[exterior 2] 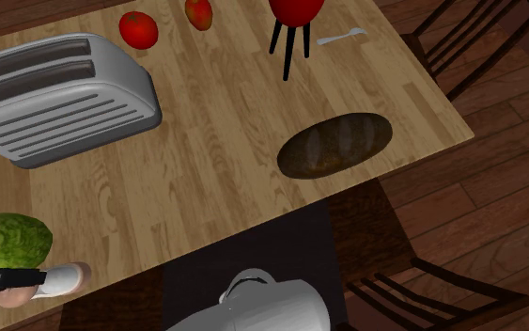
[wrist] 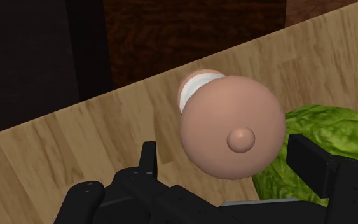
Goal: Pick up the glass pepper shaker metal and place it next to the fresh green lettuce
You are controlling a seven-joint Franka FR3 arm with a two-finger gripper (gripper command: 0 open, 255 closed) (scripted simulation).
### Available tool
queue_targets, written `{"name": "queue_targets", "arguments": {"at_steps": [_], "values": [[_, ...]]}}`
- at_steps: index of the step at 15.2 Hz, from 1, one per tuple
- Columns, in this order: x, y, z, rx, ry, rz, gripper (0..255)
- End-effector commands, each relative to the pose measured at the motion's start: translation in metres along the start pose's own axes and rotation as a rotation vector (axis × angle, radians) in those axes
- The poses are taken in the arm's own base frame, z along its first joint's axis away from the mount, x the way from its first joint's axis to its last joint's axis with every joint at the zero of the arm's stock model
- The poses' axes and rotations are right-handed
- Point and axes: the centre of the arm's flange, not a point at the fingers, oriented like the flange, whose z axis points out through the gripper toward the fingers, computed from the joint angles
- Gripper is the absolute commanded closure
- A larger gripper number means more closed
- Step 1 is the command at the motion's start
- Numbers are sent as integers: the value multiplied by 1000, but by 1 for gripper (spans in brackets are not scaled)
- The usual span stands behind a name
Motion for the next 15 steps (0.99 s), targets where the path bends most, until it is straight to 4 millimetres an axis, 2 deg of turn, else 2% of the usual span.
{"name": "queue_targets", "arguments": {"at_steps": [1, 3, 7, 15], "values": [[0, 0, 0, 0, 0, 0, 0], [0, 0, 0, 0, 0, 0, 0], [0, 0, -50, 0, 0, 0, 0], [0, 0, -50, 0, 0, 0, 0]]}}
